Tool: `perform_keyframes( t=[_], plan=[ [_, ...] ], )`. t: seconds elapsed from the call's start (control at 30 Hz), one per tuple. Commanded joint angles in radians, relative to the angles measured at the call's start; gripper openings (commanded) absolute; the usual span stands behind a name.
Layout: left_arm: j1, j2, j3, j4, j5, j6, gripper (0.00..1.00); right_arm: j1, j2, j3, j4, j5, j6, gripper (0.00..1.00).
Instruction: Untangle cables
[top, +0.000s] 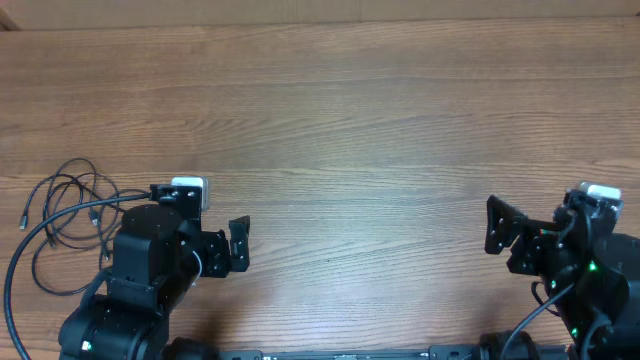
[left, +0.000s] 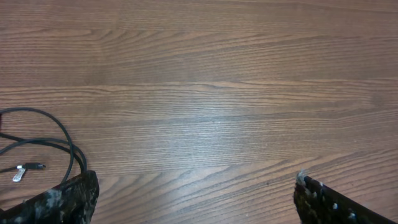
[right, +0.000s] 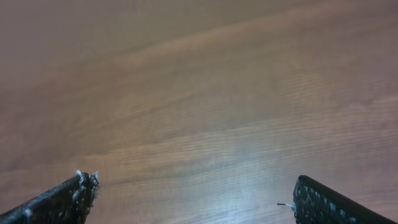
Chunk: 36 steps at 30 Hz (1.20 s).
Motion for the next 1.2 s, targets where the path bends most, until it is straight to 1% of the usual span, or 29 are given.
perform_keyframes(
  t=[0.0, 0.13, 0.37, 0.47, 0.7, 0.8, 0.9, 1.07, 1.17],
  plan=[
    [-0.004, -0.002, -0.010, 0.000, -0.014, -0.013, 1.00, 0.005, -0.057, -0.023, 0.048, 0.018, -0.016, 1.00],
    [-0.004, -0.002, -0.010, 0.000, -0.014, -0.013, 1.00, 0.005, -0.164, -0.122, 0.169, 0.017, -0.016, 1.00],
    [-0.004, -0.002, -0.010, 0.000, -0.014, -0.013, 0.99, 0.005, -0.347, -0.367, 0.416, -0.022, -0.010, 1.00],
    [-0.004, -0.002, -0.010, 0.000, -0.014, -0.013, 1.00, 0.005, -0.415, -0.486, 0.563, -0.051, -0.007, 1.00],
    [-0.004, -0.002, -0.010, 0.000, -0.014, -0.013, 0.99, 0.005, -0.565, -0.771, 0.966, -0.094, -0.004, 1.00],
    [-0.004, -0.002, -0.010, 0.000, -0.014, -0.014, 0.99, 0.005, -0.562, -0.862, 1.139, -0.099, -0.004, 1.00],
    [-0.004, -0.002, -0.010, 0.000, -0.014, -0.013, 1.00, 0.005, -0.562, -0.935, 1.270, -0.093, -0.007, 1.00],
    [-0.004, -0.002, -0.010, 0.000, -0.014, -0.013, 1.00, 0.005, -0.562, -1.034, 1.382, -0.068, -0.009, 1.00],
    [-0.004, -0.002, -0.010, 0.000, -0.014, -0.013, 0.99, 0.005, -0.562, -1.031, 1.324, -0.062, -0.013, 1.00]
  ],
)
